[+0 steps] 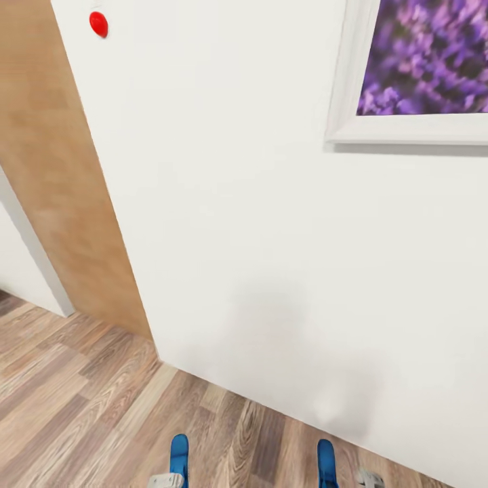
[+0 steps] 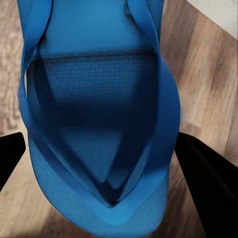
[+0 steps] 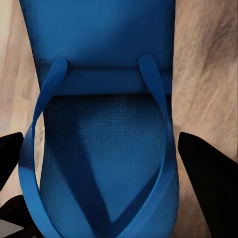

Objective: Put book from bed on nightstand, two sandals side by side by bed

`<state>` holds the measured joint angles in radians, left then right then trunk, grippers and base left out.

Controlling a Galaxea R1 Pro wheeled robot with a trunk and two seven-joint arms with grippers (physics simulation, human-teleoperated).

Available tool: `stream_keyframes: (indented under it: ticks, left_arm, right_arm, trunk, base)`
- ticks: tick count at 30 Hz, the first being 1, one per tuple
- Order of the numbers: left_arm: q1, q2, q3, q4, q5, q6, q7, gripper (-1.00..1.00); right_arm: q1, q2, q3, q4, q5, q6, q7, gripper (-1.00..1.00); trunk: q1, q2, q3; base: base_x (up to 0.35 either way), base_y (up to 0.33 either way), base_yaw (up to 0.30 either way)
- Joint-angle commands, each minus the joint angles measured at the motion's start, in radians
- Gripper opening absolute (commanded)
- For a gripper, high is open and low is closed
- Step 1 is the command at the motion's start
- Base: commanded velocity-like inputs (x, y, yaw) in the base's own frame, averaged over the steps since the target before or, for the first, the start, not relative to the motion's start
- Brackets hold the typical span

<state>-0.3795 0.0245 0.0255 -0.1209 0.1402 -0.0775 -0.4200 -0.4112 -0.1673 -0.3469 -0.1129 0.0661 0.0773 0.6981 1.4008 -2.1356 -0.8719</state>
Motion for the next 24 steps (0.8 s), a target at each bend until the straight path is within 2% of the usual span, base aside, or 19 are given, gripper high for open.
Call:
stream_keyframes:
  ticks: [1, 5, 18, 24]
  left_arm:
    - [-0.001, 0.0, 0.003, 0.002, 0.006, -0.001, -0.005, -1.0]
    - [-0.001, 0.0, 0.002, 0.002, 0.006, -0.001, -0.005, -1.0]
    - [-0.001, 0.0, 0.002, 0.002, 0.006, -0.001, -0.005, -1.0]
    - [-0.001, 0.0, 0.002, 0.002, 0.006, -0.001, -0.005, -1.0]
  right_arm:
    - [0.0, 0.0, -0.009, -0.002, 0.006, 0.009, 0.006, -1.0]
    - [0.0, 0.0, -0.009, -0.002, 0.007, 0.009, 0.005, -1.0]
    - [0.0, 0.002, -0.009, -0.002, 0.007, 0.009, 0.004, -1.0]
    - [0.0, 0.001, -0.009, -0.002, 0.008, 0.009, 0.004, -1.0]
  trunk:
    - [0.0, 0.0, -0.001]
    - [0.0, 0.0, -0.001]
    - [0.0, 0.0, -0.001]
    - [0.0, 0.0, -0.001]
  base:
    - [0.001, 0.0, 0.271]
    - [0.148, 0.0, 0.271]
    - [0.316, 0.0, 0.271]
    - [0.068, 0.0, 0.271]
